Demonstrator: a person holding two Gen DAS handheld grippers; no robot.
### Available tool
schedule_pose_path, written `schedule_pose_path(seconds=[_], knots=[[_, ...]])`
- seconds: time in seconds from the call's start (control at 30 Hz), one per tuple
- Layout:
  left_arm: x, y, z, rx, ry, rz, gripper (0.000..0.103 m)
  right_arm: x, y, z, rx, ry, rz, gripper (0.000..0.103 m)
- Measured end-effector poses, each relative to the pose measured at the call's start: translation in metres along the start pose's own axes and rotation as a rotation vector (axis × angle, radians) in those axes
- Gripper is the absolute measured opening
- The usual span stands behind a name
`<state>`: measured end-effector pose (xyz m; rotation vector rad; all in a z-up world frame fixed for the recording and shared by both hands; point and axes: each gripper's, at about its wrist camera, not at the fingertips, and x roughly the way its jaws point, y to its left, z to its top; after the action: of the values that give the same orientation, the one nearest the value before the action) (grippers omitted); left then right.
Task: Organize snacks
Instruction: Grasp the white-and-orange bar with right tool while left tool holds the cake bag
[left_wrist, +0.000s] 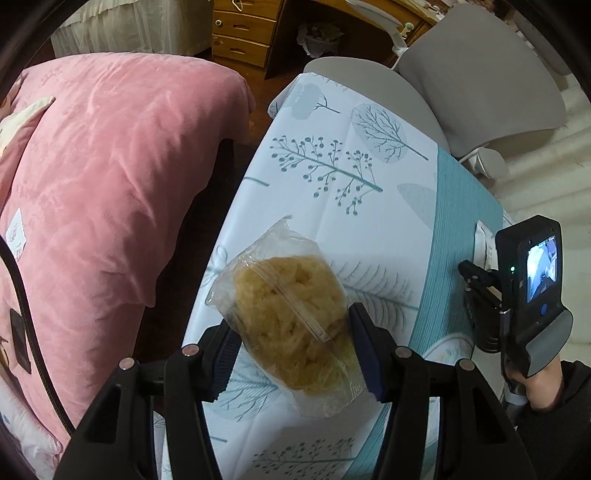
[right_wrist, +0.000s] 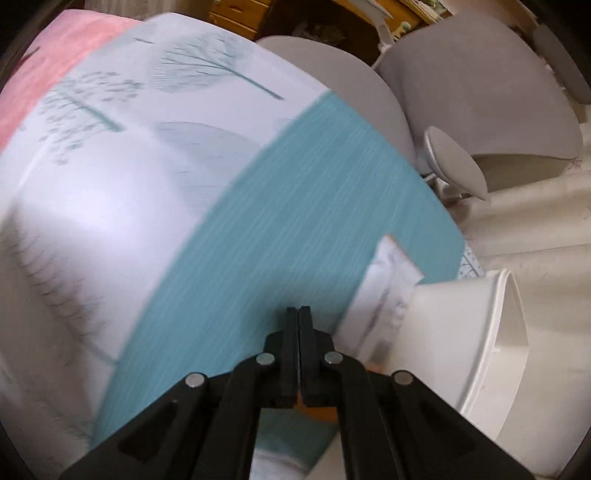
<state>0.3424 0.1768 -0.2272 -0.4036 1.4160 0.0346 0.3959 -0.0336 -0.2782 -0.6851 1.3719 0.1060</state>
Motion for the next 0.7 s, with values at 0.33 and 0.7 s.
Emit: schedule_pose_path(seconds=[0.33,0.7], knots=[[0.0,-0.005,-0.03,0.053,0.004,-0.027,0.056,-0.031,0.007,-0.019,0.148,-0.015,0.141,0.0],[0.009,-0.044,-0.053,0.233,-0.045,-0.066,0.056,-0.049,-0.024,-0.07,0.642,-0.202,0.094,0.025]])
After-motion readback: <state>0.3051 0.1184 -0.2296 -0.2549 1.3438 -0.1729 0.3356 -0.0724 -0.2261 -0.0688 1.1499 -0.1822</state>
